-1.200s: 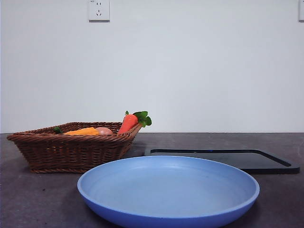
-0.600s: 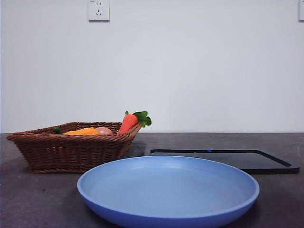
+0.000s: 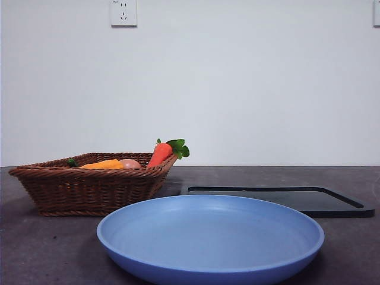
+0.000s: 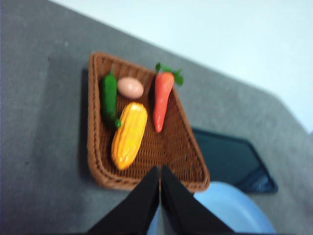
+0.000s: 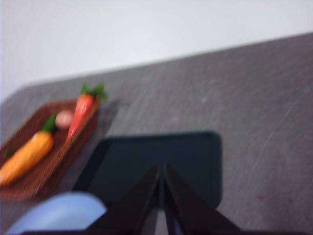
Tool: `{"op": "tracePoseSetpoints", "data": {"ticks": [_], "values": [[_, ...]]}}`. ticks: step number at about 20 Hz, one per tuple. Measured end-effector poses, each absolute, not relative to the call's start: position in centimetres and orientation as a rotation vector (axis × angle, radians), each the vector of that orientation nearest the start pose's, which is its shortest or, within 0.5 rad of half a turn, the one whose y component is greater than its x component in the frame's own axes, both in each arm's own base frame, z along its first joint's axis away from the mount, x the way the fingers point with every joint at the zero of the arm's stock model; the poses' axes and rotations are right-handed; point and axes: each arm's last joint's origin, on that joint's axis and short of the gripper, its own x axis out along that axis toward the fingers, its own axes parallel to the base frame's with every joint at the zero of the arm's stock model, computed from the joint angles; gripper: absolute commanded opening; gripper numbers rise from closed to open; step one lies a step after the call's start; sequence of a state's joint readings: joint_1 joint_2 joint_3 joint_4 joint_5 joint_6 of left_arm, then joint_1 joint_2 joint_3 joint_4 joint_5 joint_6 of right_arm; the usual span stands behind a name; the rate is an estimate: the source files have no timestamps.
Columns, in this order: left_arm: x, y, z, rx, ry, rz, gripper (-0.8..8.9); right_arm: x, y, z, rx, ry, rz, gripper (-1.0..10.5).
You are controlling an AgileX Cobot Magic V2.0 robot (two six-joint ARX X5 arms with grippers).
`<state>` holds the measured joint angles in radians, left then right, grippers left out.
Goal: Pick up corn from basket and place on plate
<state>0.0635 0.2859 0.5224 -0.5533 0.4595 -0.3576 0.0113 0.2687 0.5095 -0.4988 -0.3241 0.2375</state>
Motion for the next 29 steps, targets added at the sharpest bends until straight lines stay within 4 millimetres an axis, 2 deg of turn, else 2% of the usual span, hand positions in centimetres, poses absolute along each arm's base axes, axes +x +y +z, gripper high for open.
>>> {"op": "tracePoseSetpoints", "data": {"ticks": [8, 14, 18, 20, 23, 24, 29], "values": [[8.9, -0.8, 28.2, -0.289, 0.577, -0.372, 0.07, 9.3, 1.4, 28.4, 0.173, 0.560, 0.425, 0.0], [9.5, -1.5, 28.0, -0.206, 0.714, -0.469, 0.07, 10.2, 1.9, 29.9, 0.108, 0.727, 0.512, 0.0], [9.7, -1.7, 27.8, -0.176, 0.743, -0.502, 0.15, 10.8, 2.4, 29.8, 0.088, 0.771, 0.555, 0.0], [9.7, -1.7, 27.8, -0.172, 0.741, -0.503, 1.01, 10.9, 2.5, 29.7, 0.088, 0.778, 0.558, 0.6], [9.8, -1.7, 27.8, -0.170, 0.731, -0.504, 3.62, 11.0, 2.5, 29.7, 0.089, 0.782, 0.558, 2.6], [9.8, -1.7, 27.9, -0.169, 0.728, -0.504, 3.95, 11.0, 2.5, 29.7, 0.093, 0.782, 0.556, 2.7], [9.9, -1.7, 27.9, -0.168, 0.717, -0.504, 3.91, 12.0, 2.7, 29.4, 0.133, 0.807, 0.567, 2.7]]}}
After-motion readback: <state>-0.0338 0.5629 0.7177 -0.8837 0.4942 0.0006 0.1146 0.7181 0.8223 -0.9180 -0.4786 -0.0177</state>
